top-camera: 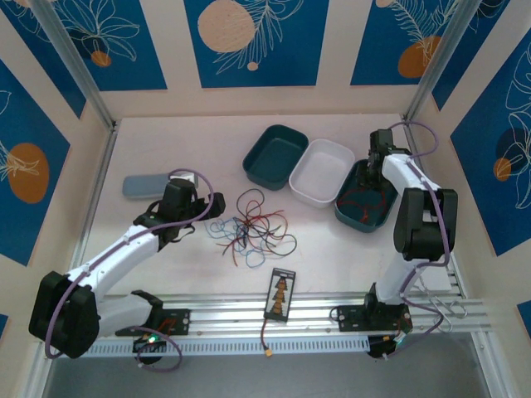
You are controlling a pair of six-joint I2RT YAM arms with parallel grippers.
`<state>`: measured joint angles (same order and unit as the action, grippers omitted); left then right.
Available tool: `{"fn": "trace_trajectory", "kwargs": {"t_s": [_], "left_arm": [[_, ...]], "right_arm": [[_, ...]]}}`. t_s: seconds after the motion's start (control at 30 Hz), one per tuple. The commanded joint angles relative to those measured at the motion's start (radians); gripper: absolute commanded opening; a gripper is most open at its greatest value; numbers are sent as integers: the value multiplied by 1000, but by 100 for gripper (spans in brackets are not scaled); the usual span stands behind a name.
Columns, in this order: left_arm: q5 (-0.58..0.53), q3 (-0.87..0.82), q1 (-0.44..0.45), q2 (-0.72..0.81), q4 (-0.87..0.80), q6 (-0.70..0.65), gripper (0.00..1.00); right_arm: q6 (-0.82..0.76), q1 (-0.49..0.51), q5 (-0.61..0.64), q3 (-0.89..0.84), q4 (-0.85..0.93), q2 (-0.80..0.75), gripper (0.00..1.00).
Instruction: Untangle the cables
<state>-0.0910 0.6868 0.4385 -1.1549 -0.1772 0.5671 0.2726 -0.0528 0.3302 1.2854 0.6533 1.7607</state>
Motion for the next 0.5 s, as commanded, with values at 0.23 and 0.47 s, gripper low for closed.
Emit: {"fn": "trace_trajectory", "kwargs": {"t_s": [0.23, 0.47], "left_arm": [[-47, 2, -14, 30, -25, -3, 100], [-55, 14, -16, 24, -37, 5, 100]], "right_arm": [[26, 46, 102, 71, 159, -211, 40], [99, 149, -6, 45, 152, -378, 40]]}}
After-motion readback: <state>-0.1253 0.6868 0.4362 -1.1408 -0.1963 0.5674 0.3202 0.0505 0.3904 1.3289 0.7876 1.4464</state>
